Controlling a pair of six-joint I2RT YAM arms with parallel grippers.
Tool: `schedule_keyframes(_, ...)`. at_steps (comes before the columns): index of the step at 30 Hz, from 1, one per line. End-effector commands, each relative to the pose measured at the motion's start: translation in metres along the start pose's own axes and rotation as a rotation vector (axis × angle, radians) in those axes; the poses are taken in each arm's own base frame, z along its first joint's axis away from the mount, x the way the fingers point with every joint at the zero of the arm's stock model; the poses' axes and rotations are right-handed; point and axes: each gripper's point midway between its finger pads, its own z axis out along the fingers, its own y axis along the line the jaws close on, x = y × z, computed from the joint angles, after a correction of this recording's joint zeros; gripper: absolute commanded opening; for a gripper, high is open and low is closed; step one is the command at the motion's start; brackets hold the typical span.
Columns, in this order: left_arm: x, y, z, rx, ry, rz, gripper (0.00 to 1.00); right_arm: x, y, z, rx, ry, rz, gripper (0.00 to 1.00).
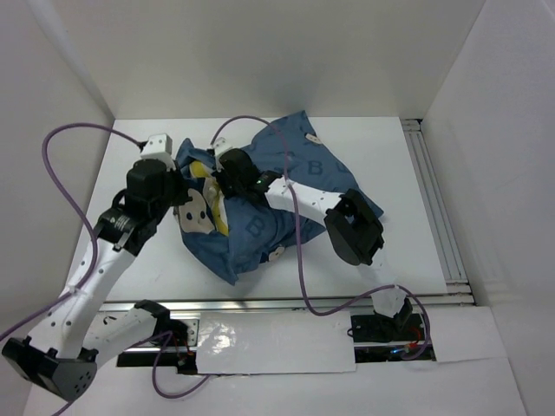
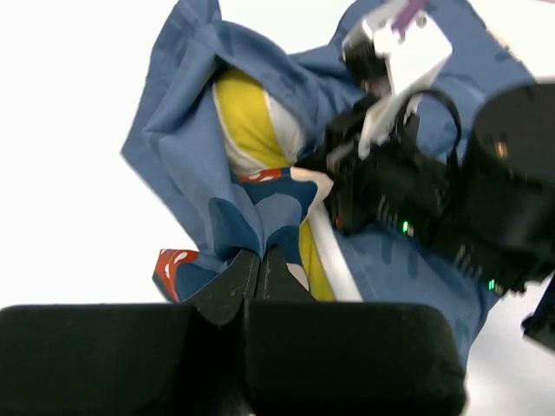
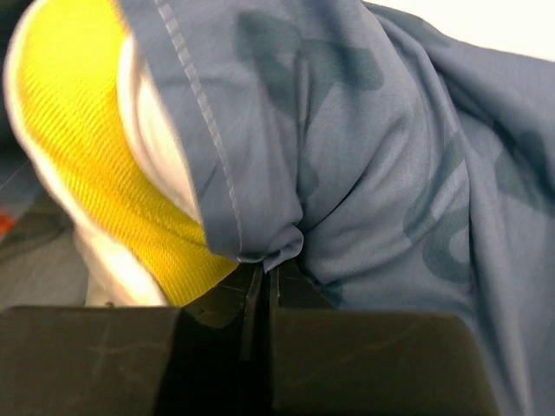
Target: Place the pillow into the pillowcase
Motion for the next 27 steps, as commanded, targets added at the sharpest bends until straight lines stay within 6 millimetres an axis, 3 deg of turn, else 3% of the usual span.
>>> schedule_keyframes(1, -0.159, -0.032, -0.045, 0.105, -0.481, -0.149, 0.00, 0.147, -0.048, 0.006, 0.053, 0.408, -0.100, 0.00)
schedule_keyframes(3, -0.136, -0.037, -0.015, 0.089, -0.376, -0.156, 0.00, 0.120, -0.024, 0.003, -0.043, 0.321, -0.123, 0.00)
schedule_keyframes(4, -0.121, -0.037, -0.003, 0.085, -0.328, -0.161, 0.00, 0.116, -0.013, 0.002, -0.067, 0.300, -0.131, 0.00)
schedule_keyframes(5, -0.094, -0.043, 0.011, 0.113, -0.252, -0.186, 0.02, 0.099, 0.002, -0.002, -0.153, 0.252, -0.137, 0.09)
schedule_keyframes(6, -0.081, -0.040, 0.018, 0.101, -0.224, -0.179, 0.05, 0.097, 0.002, -0.001, -0.154, 0.242, -0.137, 0.10)
schedule_keyframes(9, -0.033, -0.044, 0.039, 0.131, -0.098, -0.171, 0.33, 0.064, 0.029, -0.010, -0.299, 0.154, -0.124, 0.29)
schedule_keyframes(10, -0.024, -0.041, 0.041, 0.119, -0.070, -0.178, 0.55, 0.053, 0.034, -0.014, -0.322, 0.124, -0.114, 0.35)
schedule_keyframes(13, 0.005, -0.025, 0.041, 0.032, 0.028, -0.204, 0.77, 0.010, 0.046, -0.035, -0.379, -0.003, -0.105, 0.56)
schedule_keyframes(14, 0.012, -0.020, 0.040, 0.000, 0.049, -0.212, 0.90, -0.001, 0.041, -0.041, -0.373, -0.033, -0.102, 0.63)
schedule_keyframes(15, 0.015, -0.013, 0.037, -0.040, 0.056, -0.240, 0.93, -0.022, 0.042, -0.055, -0.375, -0.085, -0.107, 0.67)
schedule_keyframes(16, 0.019, -0.008, 0.032, -0.062, 0.067, -0.252, 0.97, -0.026, 0.042, -0.061, -0.376, -0.092, -0.097, 0.74)
schedule_keyframes(18, 0.033, 0.000, 0.027, -0.107, 0.109, -0.284, 0.97, -0.045, 0.042, -0.082, -0.378, -0.134, -0.100, 0.75)
schedule_keyframes(20, 0.047, 0.004, 0.024, -0.120, 0.149, -0.282, 0.97, -0.048, 0.037, -0.094, -0.351, -0.139, -0.099, 0.77)
schedule_keyframes(21, 0.059, 0.003, 0.024, -0.113, 0.187, -0.290, 0.95, -0.062, 0.031, -0.109, -0.321, -0.175, -0.086, 0.79)
schedule_keyframes(24, 0.086, 0.002, 0.023, -0.112, 0.273, -0.322, 0.90, -0.050, 0.015, -0.125, -0.238, -0.149, -0.061, 0.79)
schedule_keyframes(25, 0.106, 0.007, 0.024, -0.130, 0.315, -0.324, 0.85, -0.053, 0.011, -0.139, -0.224, -0.161, -0.045, 0.79)
schedule_keyframes(26, 0.117, 0.011, 0.026, -0.150, 0.340, -0.330, 0.80, -0.037, 0.008, -0.140, -0.209, -0.131, -0.033, 0.79)
schedule_keyframes(27, 0.128, 0.014, 0.027, -0.169, 0.364, -0.335, 0.80, -0.034, 0.007, -0.144, -0.209, -0.129, -0.033, 0.76)
